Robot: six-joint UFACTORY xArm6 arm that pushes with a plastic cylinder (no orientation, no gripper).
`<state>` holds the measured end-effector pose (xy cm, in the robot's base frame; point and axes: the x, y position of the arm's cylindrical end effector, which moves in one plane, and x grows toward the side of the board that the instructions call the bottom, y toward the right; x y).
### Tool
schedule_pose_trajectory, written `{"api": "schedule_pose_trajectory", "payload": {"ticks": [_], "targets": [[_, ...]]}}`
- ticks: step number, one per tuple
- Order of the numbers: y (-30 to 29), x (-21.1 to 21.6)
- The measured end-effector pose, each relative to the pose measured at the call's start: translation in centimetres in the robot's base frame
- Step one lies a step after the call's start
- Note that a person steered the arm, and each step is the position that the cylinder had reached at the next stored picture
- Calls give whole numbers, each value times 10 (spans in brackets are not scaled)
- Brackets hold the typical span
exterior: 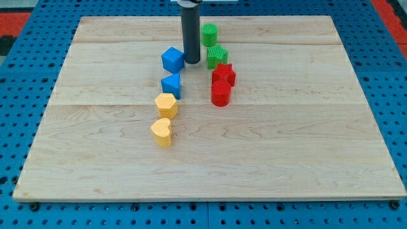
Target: Push the blue blocks slightly towards left
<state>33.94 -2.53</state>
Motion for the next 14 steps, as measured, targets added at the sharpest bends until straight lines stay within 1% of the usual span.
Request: {"api": "schedule_pose_trajectory", "payload": {"ticks": [1, 3, 6, 7, 9, 12, 13, 14], "targets": [[0, 27], [-5, 59], [-9, 66], [-26, 87], [-17, 82], [-39, 59], [-22, 45], [-13, 42]]}}
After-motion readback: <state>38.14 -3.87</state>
